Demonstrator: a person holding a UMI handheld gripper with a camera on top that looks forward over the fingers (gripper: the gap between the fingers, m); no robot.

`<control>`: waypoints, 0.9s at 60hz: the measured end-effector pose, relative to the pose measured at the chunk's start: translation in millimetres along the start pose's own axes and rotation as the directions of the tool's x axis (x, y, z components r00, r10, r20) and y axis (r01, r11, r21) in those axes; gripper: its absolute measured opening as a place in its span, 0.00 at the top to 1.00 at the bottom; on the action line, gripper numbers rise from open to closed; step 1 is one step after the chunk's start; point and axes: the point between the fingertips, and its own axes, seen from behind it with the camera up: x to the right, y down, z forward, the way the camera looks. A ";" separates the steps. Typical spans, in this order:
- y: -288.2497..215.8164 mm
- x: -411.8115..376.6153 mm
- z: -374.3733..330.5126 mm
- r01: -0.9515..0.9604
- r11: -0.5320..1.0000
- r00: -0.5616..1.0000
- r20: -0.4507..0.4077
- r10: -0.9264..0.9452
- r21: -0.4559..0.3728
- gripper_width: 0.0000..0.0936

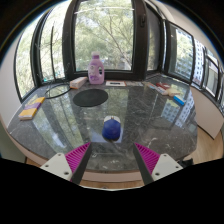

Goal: Arrange mouse

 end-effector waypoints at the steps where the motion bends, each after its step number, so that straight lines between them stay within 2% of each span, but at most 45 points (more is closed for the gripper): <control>1: -2.3 -1.0 8.8 0.001 1.000 1.000 -0.001 -0.001 -0.001 0.08; 14: -38.5 -6.5 110.5 -0.007 1.000 1.000 -0.007 0.007 0.025 0.11; 18: -43.0 -3.1 131.7 -0.017 1.000 1.000 -0.006 0.017 0.017 0.16; 23: -40.0 1.6 148.8 -0.017 1.000 1.000 -0.015 0.017 -0.012 0.27; 28: -39.1 2.6 154.0 -0.030 0.999 0.999 -0.014 0.030 -0.018 0.43; 41: -41.0 0.9 153.5 -0.017 1.000 0.999 -0.036 0.017 -0.003 0.57; 54: -45.1 6.2 146.5 -0.068 0.998 0.994 -0.091 0.067 -0.010 0.61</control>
